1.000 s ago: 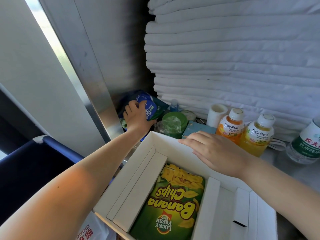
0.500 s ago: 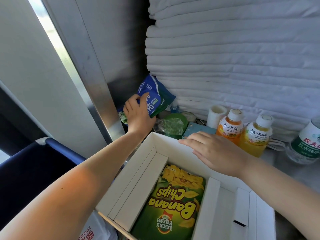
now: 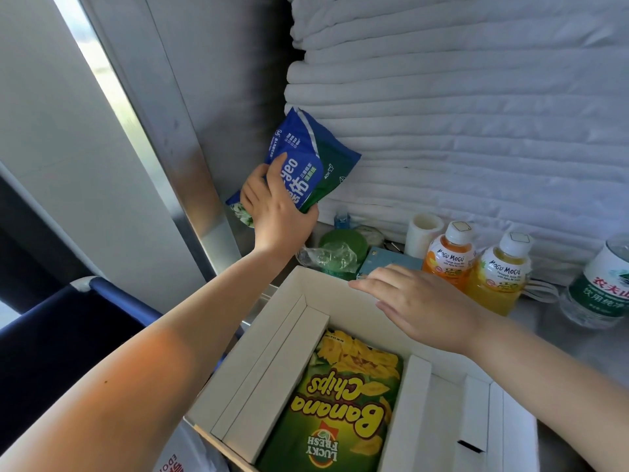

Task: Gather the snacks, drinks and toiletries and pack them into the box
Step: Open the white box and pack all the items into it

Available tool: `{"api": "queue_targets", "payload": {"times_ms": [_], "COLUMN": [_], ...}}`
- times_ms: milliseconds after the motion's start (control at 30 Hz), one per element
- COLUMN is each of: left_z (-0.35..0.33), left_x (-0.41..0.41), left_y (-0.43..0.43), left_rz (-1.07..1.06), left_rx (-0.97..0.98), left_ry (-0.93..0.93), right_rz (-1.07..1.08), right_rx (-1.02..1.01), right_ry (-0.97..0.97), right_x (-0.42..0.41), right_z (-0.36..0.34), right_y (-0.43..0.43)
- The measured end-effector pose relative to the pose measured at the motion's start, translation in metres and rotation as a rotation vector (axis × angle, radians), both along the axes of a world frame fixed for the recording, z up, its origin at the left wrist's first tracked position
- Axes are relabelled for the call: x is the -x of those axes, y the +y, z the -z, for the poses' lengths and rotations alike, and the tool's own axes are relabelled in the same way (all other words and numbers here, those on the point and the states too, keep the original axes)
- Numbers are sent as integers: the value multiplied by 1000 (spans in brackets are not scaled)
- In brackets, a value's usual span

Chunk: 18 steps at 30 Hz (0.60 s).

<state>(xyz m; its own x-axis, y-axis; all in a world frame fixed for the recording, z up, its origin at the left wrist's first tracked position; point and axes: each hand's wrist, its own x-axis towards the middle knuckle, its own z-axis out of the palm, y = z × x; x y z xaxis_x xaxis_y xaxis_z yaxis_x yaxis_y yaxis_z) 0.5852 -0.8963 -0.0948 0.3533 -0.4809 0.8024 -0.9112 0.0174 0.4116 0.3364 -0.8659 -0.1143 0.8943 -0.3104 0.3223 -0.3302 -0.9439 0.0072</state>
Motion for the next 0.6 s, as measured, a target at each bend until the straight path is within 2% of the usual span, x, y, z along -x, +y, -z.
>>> {"api": "queue_targets", "payload": {"times_ms": [233, 500, 600], "left_z": [-14, -42, -48], "left_x": [20, 43, 53], "left_y": [14, 57, 79], "left_rz": [60, 155, 198], "left_rx": [1, 46, 13], "left_ry": [-76, -197, -222], "right_rz": [11, 167, 176], "right_rx": [-8, 265, 357], "right_ry": [-34, -486, -553], "right_x": [0, 7, 12], "right_z": [-4, -31, -44], "right_y": [3, 0, 0]}}
